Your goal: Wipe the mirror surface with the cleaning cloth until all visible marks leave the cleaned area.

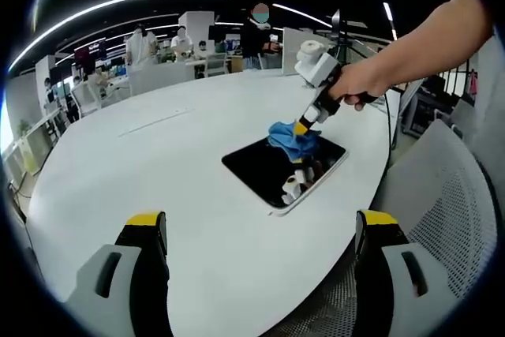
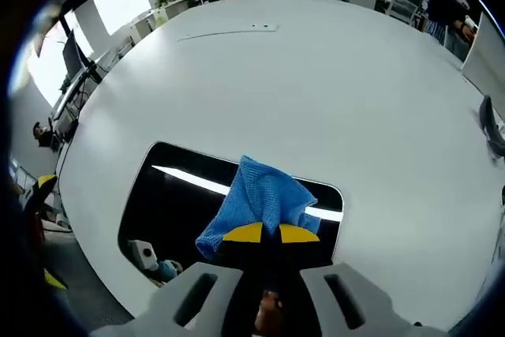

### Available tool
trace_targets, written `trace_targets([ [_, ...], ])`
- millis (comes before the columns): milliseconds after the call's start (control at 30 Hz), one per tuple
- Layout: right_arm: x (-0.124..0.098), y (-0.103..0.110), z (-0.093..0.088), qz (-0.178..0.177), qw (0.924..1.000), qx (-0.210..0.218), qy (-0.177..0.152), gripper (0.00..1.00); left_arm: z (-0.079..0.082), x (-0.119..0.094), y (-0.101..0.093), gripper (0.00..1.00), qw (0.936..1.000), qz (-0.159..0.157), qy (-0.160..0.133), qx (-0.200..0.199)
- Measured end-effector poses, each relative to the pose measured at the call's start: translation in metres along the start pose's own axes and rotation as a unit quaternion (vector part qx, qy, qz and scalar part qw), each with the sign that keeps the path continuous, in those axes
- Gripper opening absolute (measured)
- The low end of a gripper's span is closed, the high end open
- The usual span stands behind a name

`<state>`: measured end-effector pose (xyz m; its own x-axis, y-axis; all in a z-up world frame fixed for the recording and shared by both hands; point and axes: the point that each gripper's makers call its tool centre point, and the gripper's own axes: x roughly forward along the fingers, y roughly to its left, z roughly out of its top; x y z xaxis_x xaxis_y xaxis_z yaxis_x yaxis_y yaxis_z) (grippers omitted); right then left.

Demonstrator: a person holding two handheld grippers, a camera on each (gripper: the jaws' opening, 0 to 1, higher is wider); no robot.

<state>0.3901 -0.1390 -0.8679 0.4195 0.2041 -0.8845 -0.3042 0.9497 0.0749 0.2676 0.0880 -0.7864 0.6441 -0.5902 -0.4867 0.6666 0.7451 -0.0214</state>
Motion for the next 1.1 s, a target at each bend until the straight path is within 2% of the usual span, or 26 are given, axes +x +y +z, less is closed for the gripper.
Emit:
trace_targets([
  [633, -0.015, 0.013, -0.027, 0.003, 0.9998, 0.02, -0.001, 0.0, -0.002, 0.001, 0.001, 0.99, 0.9999, 0.002, 0.009, -0.005],
  [1100, -0.019, 0.018, -0.038, 0.009, 0.9996, 0.027, -0.007, 0.0, 0.004, 0.0, 0.007, 0.99, 0.9999, 0.011, -0.007, -0.003],
])
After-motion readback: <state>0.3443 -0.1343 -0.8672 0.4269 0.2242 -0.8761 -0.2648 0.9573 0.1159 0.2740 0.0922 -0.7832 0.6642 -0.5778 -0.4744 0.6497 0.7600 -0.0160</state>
